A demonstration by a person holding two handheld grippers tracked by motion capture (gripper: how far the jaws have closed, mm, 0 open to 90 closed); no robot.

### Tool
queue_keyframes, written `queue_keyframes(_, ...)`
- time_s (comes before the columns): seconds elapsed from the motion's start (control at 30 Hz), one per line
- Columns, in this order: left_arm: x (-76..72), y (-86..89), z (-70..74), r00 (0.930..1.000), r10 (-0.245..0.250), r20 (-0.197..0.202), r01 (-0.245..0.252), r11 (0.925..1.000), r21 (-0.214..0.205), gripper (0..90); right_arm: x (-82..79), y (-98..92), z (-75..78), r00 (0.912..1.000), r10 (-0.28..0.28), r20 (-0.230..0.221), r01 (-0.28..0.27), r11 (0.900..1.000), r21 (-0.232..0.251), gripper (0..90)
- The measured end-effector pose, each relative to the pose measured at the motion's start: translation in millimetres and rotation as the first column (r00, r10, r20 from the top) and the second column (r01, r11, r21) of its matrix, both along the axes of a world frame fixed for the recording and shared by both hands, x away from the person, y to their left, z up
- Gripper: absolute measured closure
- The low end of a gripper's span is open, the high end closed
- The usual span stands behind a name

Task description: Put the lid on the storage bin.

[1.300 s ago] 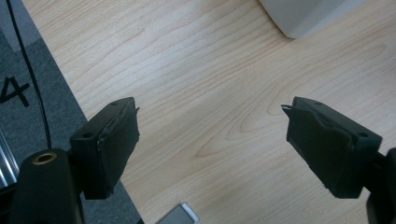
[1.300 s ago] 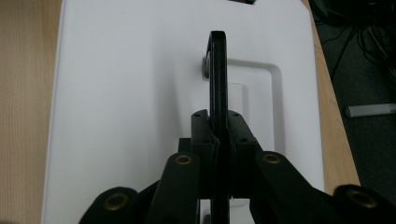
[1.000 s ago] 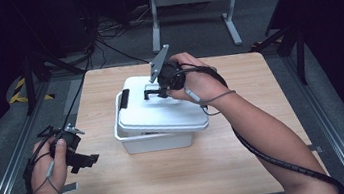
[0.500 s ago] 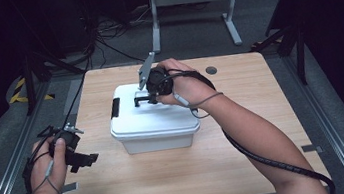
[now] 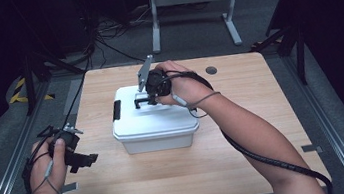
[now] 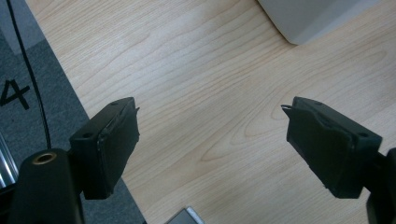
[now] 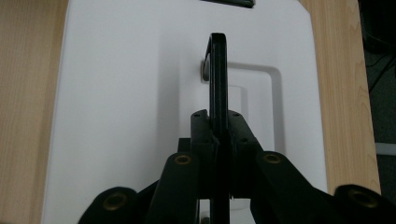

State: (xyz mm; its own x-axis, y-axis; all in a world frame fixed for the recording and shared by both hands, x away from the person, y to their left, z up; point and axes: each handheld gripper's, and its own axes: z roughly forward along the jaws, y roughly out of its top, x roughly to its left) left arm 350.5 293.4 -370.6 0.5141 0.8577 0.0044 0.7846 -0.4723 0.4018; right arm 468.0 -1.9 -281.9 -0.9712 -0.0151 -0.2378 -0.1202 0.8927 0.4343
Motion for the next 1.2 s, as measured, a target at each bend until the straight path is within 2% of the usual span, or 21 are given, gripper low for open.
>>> queue_keyframes(0.2,0.1,-0.2,-0.3,1.0000,0.004,-0.001,-0.004,1.0000,-0.002,17.5,5.3,-0.7,-2.1,1.0000,-0.004,-0.002,0.004,0.9998,0.018,84.1)
queue_keyframes(0.43,0.2,-0.4,0.0,1.0000,0.003,-0.002,-0.003,1.0000,-0.001,17.5,8.8,2.9,-11.7,0.9998,0.014,-0.013,-0.014,0.9998,0.014,83.6)
queue_keyframes(0.67,0.4,-0.6,-0.2,1.0000,0.001,0.000,-0.001,1.0000,-0.002,17.5,6.9,4.0,-13.3,0.9998,0.010,-0.018,-0.009,0.9999,0.011,84.2)
queue_keyframes(0.83,0.1,-0.1,0.6,1.0000,0.000,0.001,0.000,1.0000,-0.003,17.5,5.8,1.9,-13.9,0.9997,-0.009,-0.024,0.010,0.9997,0.022,83.9)
queue_keyframes(0.9,0.3,0.2,0.7,1.0000,-0.001,0.002,0.001,1.0000,-0.001,17.5,5.2,0.0,-13.1,0.9989,-0.025,-0.039,0.026,0.9995,0.016,80.8)
queue_keyframes(0.93,0.2,-0.1,0.5,1.0000,0.003,0.000,-0.003,1.0000,-0.006,17.5,4.9,-1.4,-12.6,0.9974,-0.040,-0.060,0.042,0.9988,0.024,75.2)
queue_keyframes(0.97,0.4,-0.1,0.5,1.0000,0.003,-0.001,-0.003,1.0000,-0.005,17.5,4.6,-3.0,-12.2,0.9938,-0.053,-0.098,0.057,0.9975,0.042,69.6)
queue_keyframes(1.0,0.7,-0.1,0.3,1.0000,0.005,0.001,-0.005,1.0000,-0.006,17.5,3.8,-4.7,-11.5,0.9907,-0.055,-0.125,0.063,0.9959,0.065,67.0)
queue_keyframes(1.1,1.5,-0.6,0.3,1.0000,0.005,-0.001,-0.005,1.0000,-0.005,17.5,-0.4,-10.7,-5.5,0.9860,-0.076,-0.148,0.094,0.9885,0.119,59.5)
queue_keyframes(1.2,2.1,-1.4,-0.1,1.0000,0.002,-0.002,-0.002,1.0000,-0.002,17.5,-3.0,-18.0,2.0,0.9847,-0.084,-0.152,0.110,0.9798,0.167,55.2)
